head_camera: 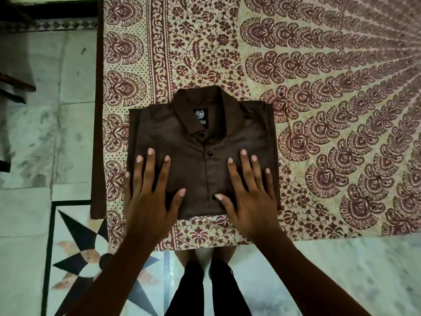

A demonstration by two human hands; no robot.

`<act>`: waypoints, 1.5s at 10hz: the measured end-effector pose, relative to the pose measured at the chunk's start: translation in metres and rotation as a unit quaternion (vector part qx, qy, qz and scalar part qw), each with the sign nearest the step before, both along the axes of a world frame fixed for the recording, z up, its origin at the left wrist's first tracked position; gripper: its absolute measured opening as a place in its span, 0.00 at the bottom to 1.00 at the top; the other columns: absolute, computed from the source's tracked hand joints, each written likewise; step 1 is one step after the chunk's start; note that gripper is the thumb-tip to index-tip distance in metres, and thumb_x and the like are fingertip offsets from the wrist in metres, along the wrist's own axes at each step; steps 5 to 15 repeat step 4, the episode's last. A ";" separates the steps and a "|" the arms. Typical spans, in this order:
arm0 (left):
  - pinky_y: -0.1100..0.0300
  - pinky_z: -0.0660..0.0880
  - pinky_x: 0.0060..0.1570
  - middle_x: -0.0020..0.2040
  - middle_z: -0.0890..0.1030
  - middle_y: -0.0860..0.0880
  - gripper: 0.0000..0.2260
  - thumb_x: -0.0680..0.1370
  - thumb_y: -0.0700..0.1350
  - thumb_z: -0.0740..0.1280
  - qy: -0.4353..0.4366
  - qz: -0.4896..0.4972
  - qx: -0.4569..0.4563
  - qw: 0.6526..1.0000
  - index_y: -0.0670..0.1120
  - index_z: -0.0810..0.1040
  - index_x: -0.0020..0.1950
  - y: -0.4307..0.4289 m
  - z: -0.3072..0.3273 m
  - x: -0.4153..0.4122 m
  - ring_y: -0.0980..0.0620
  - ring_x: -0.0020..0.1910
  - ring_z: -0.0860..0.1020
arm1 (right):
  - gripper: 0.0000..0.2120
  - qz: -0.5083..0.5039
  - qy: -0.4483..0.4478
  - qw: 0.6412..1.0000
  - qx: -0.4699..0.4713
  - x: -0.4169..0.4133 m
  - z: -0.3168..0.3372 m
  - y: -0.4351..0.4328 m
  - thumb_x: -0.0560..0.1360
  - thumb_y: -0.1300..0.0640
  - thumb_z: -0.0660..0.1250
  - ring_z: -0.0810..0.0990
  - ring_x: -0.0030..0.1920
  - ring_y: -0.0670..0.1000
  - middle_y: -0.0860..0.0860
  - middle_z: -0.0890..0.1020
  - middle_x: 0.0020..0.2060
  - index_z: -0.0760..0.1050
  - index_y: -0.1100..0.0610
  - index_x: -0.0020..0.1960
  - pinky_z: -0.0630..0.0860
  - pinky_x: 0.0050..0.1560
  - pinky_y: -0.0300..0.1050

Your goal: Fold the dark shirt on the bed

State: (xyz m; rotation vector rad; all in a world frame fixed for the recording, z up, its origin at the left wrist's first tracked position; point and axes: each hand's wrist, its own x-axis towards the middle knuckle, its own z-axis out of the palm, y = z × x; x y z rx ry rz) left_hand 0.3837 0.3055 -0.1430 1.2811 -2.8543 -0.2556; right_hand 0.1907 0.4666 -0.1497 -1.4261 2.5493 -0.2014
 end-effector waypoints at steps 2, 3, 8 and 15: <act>0.37 0.51 0.81 0.86 0.47 0.48 0.33 0.83 0.65 0.54 -0.033 0.005 0.015 0.999 0.54 0.52 0.86 0.002 -0.013 0.008 0.42 0.85 0.47 | 0.37 -0.049 -0.013 0.999 0.013 -0.023 -0.008 0.025 0.81 0.30 0.54 0.48 0.85 0.55 0.53 0.48 0.85 0.51 0.44 0.85 0.53 0.82 0.59; 0.37 0.52 0.81 0.86 0.50 0.48 0.32 0.83 0.62 0.56 0.024 0.029 0.054 0.998 0.53 0.56 0.85 0.003 0.001 0.003 0.43 0.85 0.49 | 0.37 -0.090 -0.065 0.994 -0.012 -0.023 0.004 0.025 0.83 0.32 0.53 0.52 0.84 0.58 0.55 0.51 0.85 0.56 0.51 0.85 0.56 0.82 0.60; 0.42 0.60 0.79 0.85 0.56 0.48 0.30 0.83 0.58 0.59 0.165 0.061 0.149 0.973 0.49 0.60 0.84 0.015 0.038 -0.011 0.45 0.84 0.56 | 0.32 -0.154 -0.159 0.971 -0.092 -0.018 0.039 0.024 0.82 0.38 0.60 0.70 0.77 0.59 0.57 0.68 0.79 0.66 0.55 0.80 0.70 0.74 0.56; 0.42 0.60 0.79 0.85 0.56 0.48 0.30 0.83 0.58 0.59 0.165 0.061 0.149 0.973 0.49 0.60 0.84 0.015 0.038 -0.011 0.45 0.84 0.56 | 0.32 -0.154 -0.159 0.971 -0.092 -0.018 0.039 0.024 0.82 0.38 0.60 0.70 0.77 0.59 0.57 0.68 0.79 0.66 0.55 0.80 0.70 0.74 0.56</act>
